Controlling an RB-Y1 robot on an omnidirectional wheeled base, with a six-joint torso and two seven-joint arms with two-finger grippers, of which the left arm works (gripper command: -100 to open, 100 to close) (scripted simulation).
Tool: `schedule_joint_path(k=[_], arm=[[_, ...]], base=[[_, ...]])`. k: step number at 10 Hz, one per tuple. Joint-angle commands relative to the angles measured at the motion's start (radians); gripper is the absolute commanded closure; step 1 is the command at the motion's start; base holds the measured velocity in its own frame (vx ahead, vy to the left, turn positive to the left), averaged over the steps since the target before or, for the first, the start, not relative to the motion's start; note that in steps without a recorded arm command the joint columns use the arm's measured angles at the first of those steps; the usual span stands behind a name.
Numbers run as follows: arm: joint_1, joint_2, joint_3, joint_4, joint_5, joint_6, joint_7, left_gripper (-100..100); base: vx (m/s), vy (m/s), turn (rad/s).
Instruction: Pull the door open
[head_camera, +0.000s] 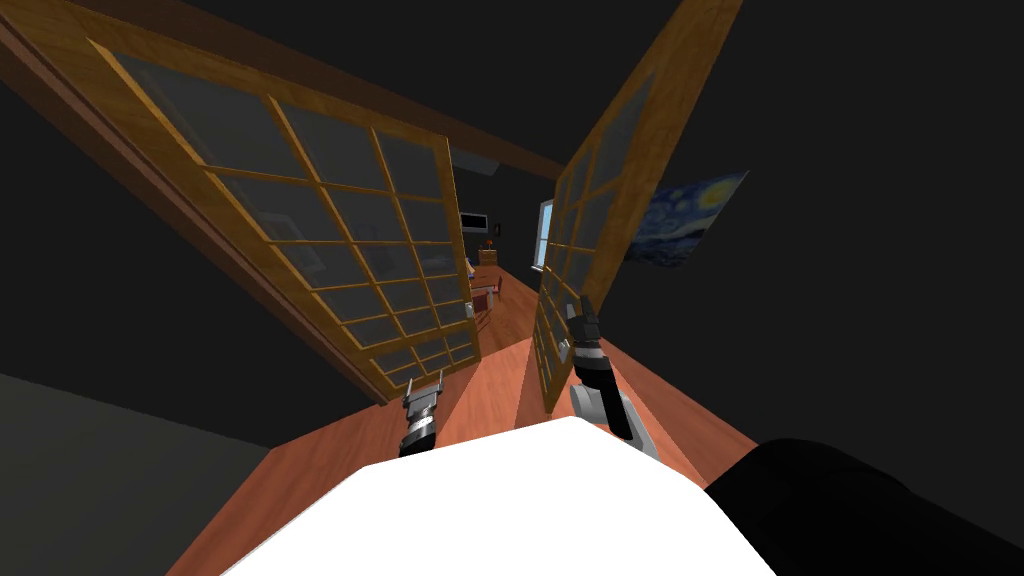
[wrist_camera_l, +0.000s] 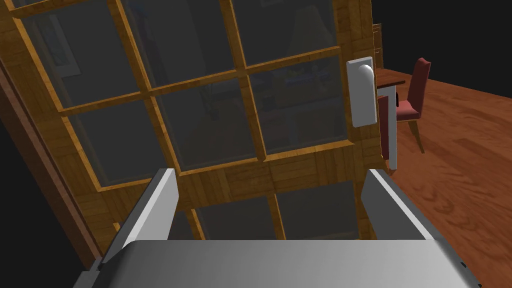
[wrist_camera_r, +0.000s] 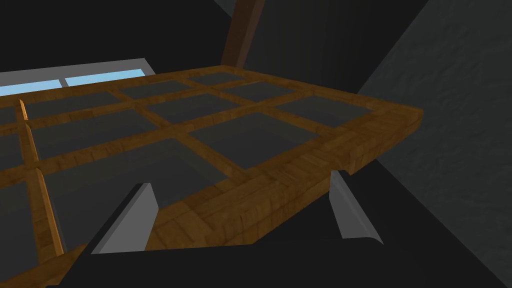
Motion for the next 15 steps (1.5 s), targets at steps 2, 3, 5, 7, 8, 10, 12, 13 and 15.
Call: schedule_joint_path(k=[2, 3, 5, 7, 8, 10, 12, 13, 15], arm=[[-0.006, -0.023, -0.025, 0.033, 0.028, -0.012, 0.010, -100], [-0.008, -0.033, -0.036, 0.046, 0.039, -0.016, 0.014, -100], [-0.010, -0.052, -0.052, 0.065, 0.057, -0.023, 0.019, -100], [-0.012, -0.068, -0.066, 0.080, 0.072, -0.029, 0.023, -100], [-0.013, -0.076, -0.073, 0.088, 0.079, -0.032, 0.025, -100], [-0.015, -0.092, -0.087, 0.102, 0.093, -0.037, 0.028, -100], [-0.016, -0.107, -0.098, 0.112, 0.104, -0.041, 0.030, -100], [-0.017, -0.112, -0.101, 0.115, 0.107, -0.042, 0.031, -100], [-0.018, -0.127, -0.112, 0.124, 0.118, -0.046, 0.033, -100]], base=[[0.190, 0.042, -0.004], [0.190, 0.034, -0.005], [0.205, 0.011, -0.017], [0.200, 0.005, -0.019], [0.188, 0.008, -0.018], [0.180, 0.020, -0.020], [0.199, 0.011, -0.012], [0.193, -0.016, -0.011], [0.215, -0.019, -0.011]])
